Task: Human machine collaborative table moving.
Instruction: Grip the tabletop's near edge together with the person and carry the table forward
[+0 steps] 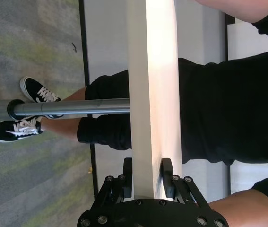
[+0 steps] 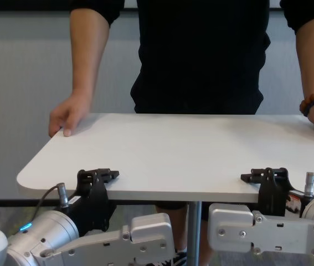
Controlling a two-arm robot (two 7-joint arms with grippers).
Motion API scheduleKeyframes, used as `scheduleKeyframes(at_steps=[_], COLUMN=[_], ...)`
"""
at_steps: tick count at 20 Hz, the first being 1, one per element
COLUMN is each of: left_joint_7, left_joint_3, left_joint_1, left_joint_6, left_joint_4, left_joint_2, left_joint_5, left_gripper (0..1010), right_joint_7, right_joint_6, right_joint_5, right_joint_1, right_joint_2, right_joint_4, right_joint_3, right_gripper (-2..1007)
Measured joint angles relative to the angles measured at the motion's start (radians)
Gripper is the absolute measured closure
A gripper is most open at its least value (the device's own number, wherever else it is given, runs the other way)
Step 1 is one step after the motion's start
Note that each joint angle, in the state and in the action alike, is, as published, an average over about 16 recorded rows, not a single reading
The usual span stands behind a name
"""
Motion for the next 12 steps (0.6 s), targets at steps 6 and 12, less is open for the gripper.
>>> scheduleKeyframes(at_steps=[6, 12], left_joint_7=[0.001, 0.003], left_joint_3=[0.000, -0.001], left_joint_1=[0.001, 0.002], left_joint_6=[0.005, 0.009], left_joint_4=[-0.002, -0.004], left_joint_2=[0.000, 0.001], left_joint_5=[0.004, 0.006], left_gripper=[711, 712], right_joint_7=[0.002, 0.003], right_joint_6=[0.002, 0.003], right_joint_5=[0.000, 0.000], right_joint_1=[-0.001, -0.001], right_joint_2=[0.001, 0.002], right_joint_4=[-0.003, -0.005], right_joint_3=[0.000, 0.000], right_gripper=[647, 647])
